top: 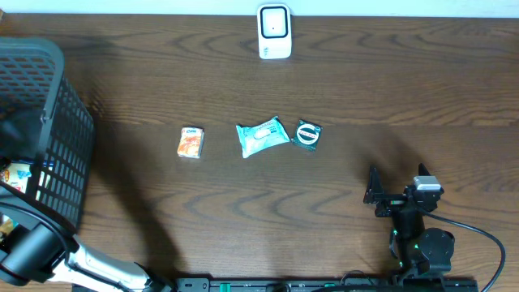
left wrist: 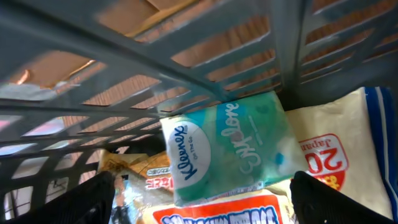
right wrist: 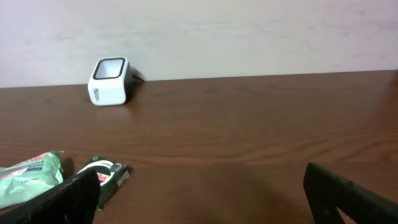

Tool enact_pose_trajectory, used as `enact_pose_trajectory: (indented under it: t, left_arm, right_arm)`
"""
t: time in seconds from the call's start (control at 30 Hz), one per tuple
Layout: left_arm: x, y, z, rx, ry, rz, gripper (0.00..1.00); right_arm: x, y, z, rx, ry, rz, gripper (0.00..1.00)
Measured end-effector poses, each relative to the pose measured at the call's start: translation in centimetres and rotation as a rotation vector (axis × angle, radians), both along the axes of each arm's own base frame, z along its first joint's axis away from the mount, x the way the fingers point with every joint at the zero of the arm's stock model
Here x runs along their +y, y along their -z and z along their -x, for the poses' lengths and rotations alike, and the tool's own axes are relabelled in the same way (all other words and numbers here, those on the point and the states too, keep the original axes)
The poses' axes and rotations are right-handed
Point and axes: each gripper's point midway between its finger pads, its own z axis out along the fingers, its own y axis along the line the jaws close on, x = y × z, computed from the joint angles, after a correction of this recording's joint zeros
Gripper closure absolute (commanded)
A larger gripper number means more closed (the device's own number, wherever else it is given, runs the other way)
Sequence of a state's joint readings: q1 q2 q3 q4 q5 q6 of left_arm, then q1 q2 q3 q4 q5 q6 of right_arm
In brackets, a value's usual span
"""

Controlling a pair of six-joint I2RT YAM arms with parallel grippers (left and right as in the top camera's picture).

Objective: Scan the item barcode
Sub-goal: 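Reach the left gripper into the basket and grasp the teal Kleenex pack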

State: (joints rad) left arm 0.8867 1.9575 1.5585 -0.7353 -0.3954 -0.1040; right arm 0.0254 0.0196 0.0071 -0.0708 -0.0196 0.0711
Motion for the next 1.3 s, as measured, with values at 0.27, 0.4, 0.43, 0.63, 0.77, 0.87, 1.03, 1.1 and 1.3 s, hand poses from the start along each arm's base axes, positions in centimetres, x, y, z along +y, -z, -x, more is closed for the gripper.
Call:
enact_pose_trajectory:
  t: [0.27, 0.4, 0.43, 0.63, 0.77, 0.87, 1.03, 1.1, 1.3]
  left_arm:
    - [-0.2, 2.9, 0.2, 0.035, -0.019, 0.053, 0.23]
    - [-0.3, 3.0, 0.0, 0.032, -0.018, 0.052, 0.41]
    - [-0.3, 3.0, -0.1, 0.029, -0.022, 0.050, 0.46]
    - [-0.2, 2.9, 0.1, 0.041, -0.023, 0.045, 0.92]
    - [-0.3, 3.0, 0.2, 0.042, -0.025, 0.048, 0.93]
    - [-0.3, 2.9, 0.2, 0.040, -0.024, 0.048, 0.93]
    - [-0.8, -1.1, -0.4, -0.044, -0.036, -0.019, 0.93]
    - [-1.3, -5.6, -0.8, -0.138, -0.049, -0.102, 0.93]
    - [-5.8, -18.4, -2.5, -0.542, -0.011, -0.249, 0.93]
  right_arm:
    - [0.0, 0.0, 0.0, 0.000, 0.000, 0.000, 0.01]
    - [0.0, 0.0, 0.0, 0.000, 0.000, 0.000, 0.01]
    - [0.0, 0.0, 0.0, 0.000, 0.000, 0.000, 0.01]
    - [0.0, 0.0, 0.0, 0.000, 0.000, 0.000, 0.01]
    - [0.0, 0.0, 0.0, 0.000, 0.000, 0.000, 0.01]
    - [0.0, 0.0, 0.0, 0.000, 0.000, 0.000, 0.01]
    - [0.0, 0.0, 0.0, 0.000, 0.000, 0.000, 0.01]
    - [0.0, 0.0, 0.0, 0.000, 0.000, 0.000, 0.01]
    - [0.0, 0.0, 0.0, 0.000, 0.000, 0.000, 0.01]
